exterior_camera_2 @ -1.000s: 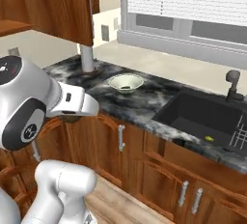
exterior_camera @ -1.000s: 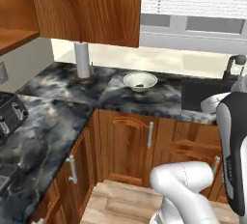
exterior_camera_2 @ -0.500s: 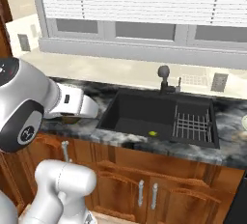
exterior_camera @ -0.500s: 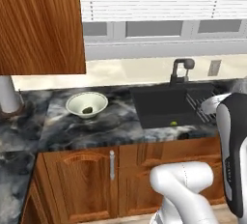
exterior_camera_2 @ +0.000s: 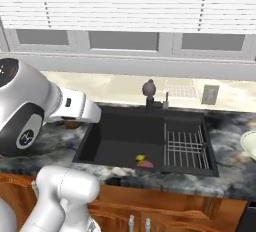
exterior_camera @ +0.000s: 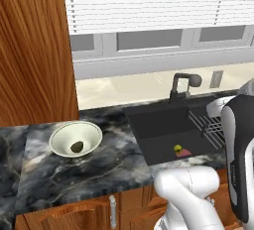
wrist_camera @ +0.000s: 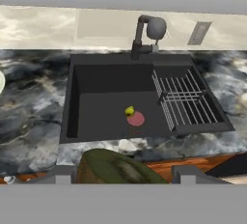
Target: Pick the kiwis from the cabinet and place them in one bowl. Pick the pear from the sink and place it in the other bowl.
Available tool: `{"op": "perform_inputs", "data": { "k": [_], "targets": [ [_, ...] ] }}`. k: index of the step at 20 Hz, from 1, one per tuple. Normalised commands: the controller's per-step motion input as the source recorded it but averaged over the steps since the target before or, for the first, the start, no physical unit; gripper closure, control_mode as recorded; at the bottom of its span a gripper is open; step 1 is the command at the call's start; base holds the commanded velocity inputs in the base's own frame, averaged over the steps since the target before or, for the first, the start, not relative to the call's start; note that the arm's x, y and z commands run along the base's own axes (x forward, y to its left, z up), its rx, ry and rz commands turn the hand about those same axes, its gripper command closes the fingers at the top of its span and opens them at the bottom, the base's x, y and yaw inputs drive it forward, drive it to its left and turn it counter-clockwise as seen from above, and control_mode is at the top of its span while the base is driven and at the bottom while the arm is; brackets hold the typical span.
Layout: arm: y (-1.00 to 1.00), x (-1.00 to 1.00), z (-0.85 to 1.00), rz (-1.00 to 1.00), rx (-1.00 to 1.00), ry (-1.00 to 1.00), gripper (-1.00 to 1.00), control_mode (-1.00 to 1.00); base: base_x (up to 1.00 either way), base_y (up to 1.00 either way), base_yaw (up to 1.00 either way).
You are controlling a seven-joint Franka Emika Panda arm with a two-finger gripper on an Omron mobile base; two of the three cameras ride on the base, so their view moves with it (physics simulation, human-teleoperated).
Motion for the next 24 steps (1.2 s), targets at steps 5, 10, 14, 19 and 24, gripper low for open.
{"op": "perform_inputs", "data": {
  "k": [5,10,14,19,24],
  "targets": [
    [0.00,0.00,0.00,0.00,0.00,0.00,1.00,1.00,0.01,0.00,-0.03],
    [0.08,0.15,0.00,0.01,0.00,0.00,1.00,-1.00,0.00,0.00,0.00],
    [0.70,0.89,-0.13,0.14,0.00,0.07,1.00,-1.00,0.00,0.00,0.00],
    [0.97,0.96,-0.22,0.31,0.00,0.33,1.00,-1.00,0.00,0.00,0.00],
    [0.61,0.98,-0.37,0.45,0.02,0.38,1.00,-1.00,0.00,0.00,0.00]
  ]
}}
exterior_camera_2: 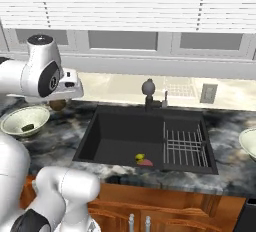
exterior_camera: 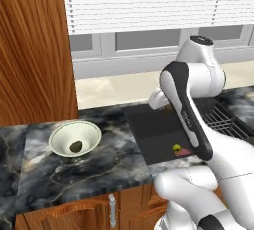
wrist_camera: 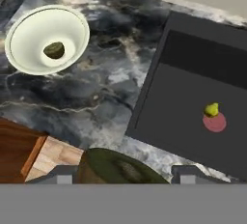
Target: Pick the kiwis from the cabinet and place them in one bowl. Pick the pear from the sink and place it in the other bowl.
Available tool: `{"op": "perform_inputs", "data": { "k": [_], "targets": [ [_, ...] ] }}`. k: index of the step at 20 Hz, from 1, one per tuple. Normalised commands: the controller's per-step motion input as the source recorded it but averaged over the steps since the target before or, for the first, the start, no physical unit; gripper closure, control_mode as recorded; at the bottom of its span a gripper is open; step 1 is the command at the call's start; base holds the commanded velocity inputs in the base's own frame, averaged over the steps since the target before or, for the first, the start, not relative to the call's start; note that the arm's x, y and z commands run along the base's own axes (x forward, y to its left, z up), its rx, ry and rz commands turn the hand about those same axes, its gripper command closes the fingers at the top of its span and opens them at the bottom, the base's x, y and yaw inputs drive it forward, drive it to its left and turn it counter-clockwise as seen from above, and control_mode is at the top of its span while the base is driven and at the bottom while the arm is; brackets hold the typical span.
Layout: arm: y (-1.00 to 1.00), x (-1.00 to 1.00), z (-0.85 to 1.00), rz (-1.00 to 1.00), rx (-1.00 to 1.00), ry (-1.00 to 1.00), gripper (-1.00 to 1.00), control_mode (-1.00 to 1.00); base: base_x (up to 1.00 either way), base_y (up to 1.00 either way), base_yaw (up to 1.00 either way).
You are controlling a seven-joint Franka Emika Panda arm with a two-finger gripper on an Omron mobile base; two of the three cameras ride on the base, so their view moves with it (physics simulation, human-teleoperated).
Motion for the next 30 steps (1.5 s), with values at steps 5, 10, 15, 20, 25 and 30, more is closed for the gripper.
{"op": "perform_inputs", "data": {
  "k": [5,10,15,20,25,30],
  "targets": [
    [0.67,0.93,-0.59,0.40,0.00,0.29,1.00,-1.00,0.00,0.00,0.00],
    [0.55,0.55,-0.67,0.42,0.00,0.15,1.00,-1.00,0.00,0.00,0.00],
    [0.43,0.06,-0.42,0.25,0.00,0.00,1.00,-1.00,0.00,0.00,0.00],
    [0.47,0.00,-0.14,0.08,0.00,-0.05,1.00,-1.00,0.00,0.00,0.00],
    [0.37,0.00,-0.02,0.00,0.01,-0.13,1.00,-1.00,0.00,0.00,0.00],
    [0.23,0.09,-0.12,0.00,0.01,-0.15,1.00,-1.00,0.00,0.00,0.00]
  ]
}}
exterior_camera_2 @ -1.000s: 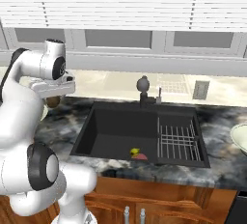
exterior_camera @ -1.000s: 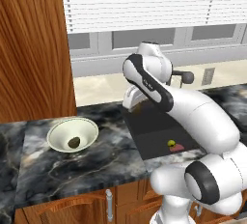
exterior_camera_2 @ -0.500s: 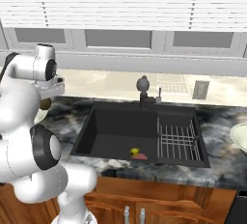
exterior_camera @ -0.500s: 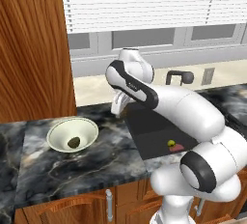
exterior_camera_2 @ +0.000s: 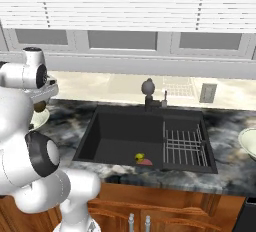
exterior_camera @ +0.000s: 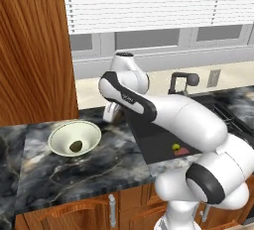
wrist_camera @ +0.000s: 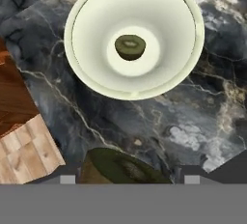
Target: Pick the kiwis from the cabinet and place them in one bowl. Pick the pear from the sink and place it in the other bowl.
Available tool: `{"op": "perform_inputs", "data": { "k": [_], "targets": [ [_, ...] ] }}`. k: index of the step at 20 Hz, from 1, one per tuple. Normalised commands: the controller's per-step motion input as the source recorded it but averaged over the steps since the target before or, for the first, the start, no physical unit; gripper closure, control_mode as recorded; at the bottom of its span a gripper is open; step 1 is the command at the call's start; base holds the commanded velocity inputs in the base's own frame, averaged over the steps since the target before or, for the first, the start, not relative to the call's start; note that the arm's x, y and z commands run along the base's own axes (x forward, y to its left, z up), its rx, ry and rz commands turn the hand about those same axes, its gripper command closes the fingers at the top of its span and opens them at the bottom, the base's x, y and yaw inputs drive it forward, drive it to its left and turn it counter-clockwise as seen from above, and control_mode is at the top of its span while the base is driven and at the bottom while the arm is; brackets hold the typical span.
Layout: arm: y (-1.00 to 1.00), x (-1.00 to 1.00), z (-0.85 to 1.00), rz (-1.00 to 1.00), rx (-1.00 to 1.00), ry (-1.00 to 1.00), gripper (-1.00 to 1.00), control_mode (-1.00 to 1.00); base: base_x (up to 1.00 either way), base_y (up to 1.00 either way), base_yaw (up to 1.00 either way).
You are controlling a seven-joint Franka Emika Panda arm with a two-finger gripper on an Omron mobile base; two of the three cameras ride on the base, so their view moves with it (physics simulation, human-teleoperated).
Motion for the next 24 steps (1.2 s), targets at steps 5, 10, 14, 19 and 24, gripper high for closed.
{"op": "perform_inputs", "data": {
  "k": [5,10,14,19,24],
  "targets": [
    [0.28,0.23,-0.09,0.00,0.03,-0.11,1.00,-1.00,0.00,0.00,0.00],
    [0.39,0.19,-0.04,0.04,0.03,0.00,1.00,-1.00,0.00,0.00,0.00],
    [0.47,0.18,-0.24,0.04,0.00,0.00,1.00,-1.00,0.00,0.00,0.00],
    [0.33,0.19,-0.23,0.01,0.00,-0.06,1.00,-1.00,0.00,0.00,0.00],
    [0.13,0.24,-0.20,0.00,0.00,-0.11,1.00,-1.00,0.00,0.00,0.00]
  ]
}}
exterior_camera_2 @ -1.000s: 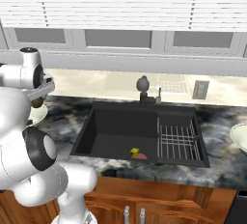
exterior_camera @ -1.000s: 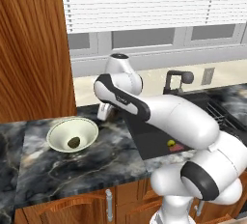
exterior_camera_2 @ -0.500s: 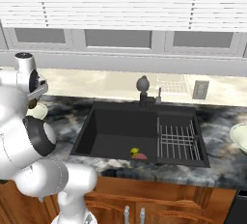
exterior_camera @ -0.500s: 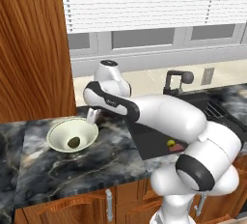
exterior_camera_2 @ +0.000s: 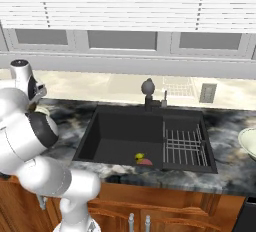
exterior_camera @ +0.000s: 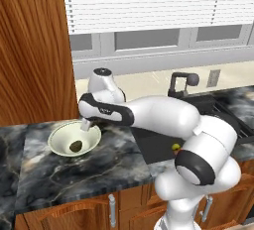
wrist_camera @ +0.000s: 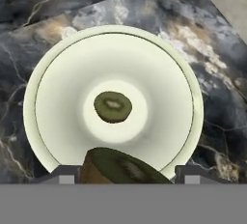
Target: Pick the kiwis from the cabinet and place them in one bowl. Pick the pear from the sink and place it in the other bowl.
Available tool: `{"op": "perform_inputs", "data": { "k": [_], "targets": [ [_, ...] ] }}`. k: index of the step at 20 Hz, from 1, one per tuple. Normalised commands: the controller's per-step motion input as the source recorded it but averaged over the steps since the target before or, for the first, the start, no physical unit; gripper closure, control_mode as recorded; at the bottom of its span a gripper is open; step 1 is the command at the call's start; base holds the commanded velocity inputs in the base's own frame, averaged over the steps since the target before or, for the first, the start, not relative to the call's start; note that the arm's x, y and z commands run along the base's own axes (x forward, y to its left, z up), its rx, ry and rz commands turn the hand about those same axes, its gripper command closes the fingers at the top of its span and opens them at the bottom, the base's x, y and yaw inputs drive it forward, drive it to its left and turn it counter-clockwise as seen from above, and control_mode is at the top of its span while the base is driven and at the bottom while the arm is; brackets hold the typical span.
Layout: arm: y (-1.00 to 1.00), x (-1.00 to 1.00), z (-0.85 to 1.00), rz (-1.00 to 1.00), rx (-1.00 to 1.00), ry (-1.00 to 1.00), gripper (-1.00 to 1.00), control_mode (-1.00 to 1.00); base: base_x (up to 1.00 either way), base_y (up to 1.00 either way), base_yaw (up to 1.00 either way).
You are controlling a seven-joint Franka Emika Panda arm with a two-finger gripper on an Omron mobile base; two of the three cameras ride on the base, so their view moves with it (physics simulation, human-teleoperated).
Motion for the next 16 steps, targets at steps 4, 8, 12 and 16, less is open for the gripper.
{"op": "perform_inputs", "data": {
  "k": [4,8,12,16],
  "targets": [
    [0.10,0.14,-0.24,0.00,0.00,-0.07,1.00,-1.00,0.00,0.00,0.00],
    [0.16,0.02,-0.32,0.00,0.00,-0.01,1.00,-1.00,0.00,0.00,0.00],
    [0.21,0.00,-0.36,0.00,0.00,0.00,1.00,-1.00,0.00,0.00,0.00],
    [0.16,0.02,-0.35,0.00,0.00,0.00,1.00,-1.00,0.00,0.00,0.00]
  ]
}}
